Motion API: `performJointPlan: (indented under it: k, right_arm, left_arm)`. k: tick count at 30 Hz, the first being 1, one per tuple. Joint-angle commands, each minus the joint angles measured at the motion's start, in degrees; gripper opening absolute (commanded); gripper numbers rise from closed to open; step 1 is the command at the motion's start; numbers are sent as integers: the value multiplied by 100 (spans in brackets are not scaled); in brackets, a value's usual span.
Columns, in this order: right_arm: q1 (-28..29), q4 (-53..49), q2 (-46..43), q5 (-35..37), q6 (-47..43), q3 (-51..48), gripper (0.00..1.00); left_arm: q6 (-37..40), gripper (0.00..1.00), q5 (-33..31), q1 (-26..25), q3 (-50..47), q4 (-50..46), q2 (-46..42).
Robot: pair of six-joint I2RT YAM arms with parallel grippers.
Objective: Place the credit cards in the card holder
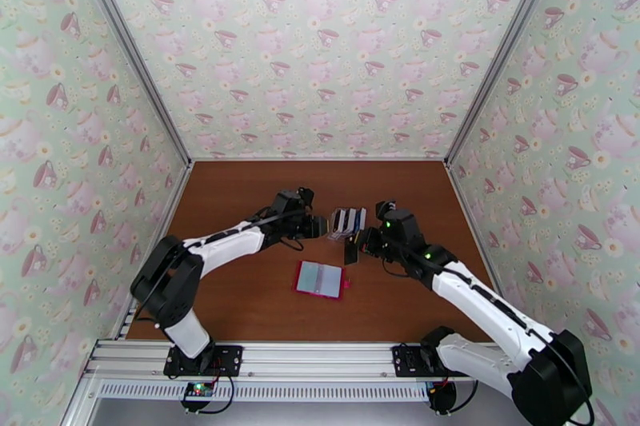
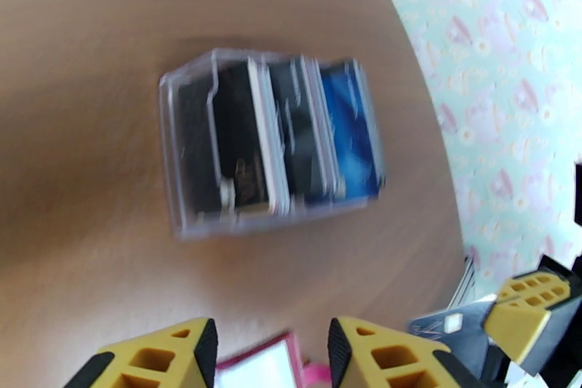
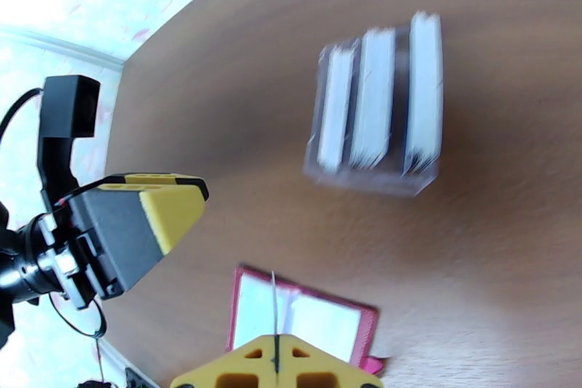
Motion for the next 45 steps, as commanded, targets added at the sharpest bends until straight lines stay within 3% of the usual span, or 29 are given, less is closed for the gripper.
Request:
performJointPlan:
  k: [1,10,28,45]
  right_arm:
    - [156,1144,-59,-326,528,-526,0]
    - [418,3011,161,-496,1083,-1665,0]
    - [894,4799,1250,-367,1397,-2208,0]
    - [924,5919,2196,-326,1664,-2435,0]
  left_arm:
    - [330,46,-389,-115,-395,-586,-331]
    - [405,46,-570,-297,-1159,-924,-857]
    - [275,44,-448,-381,-1912,-445,-934]
    - [198,41,-318,-386,-2201,-60,-691]
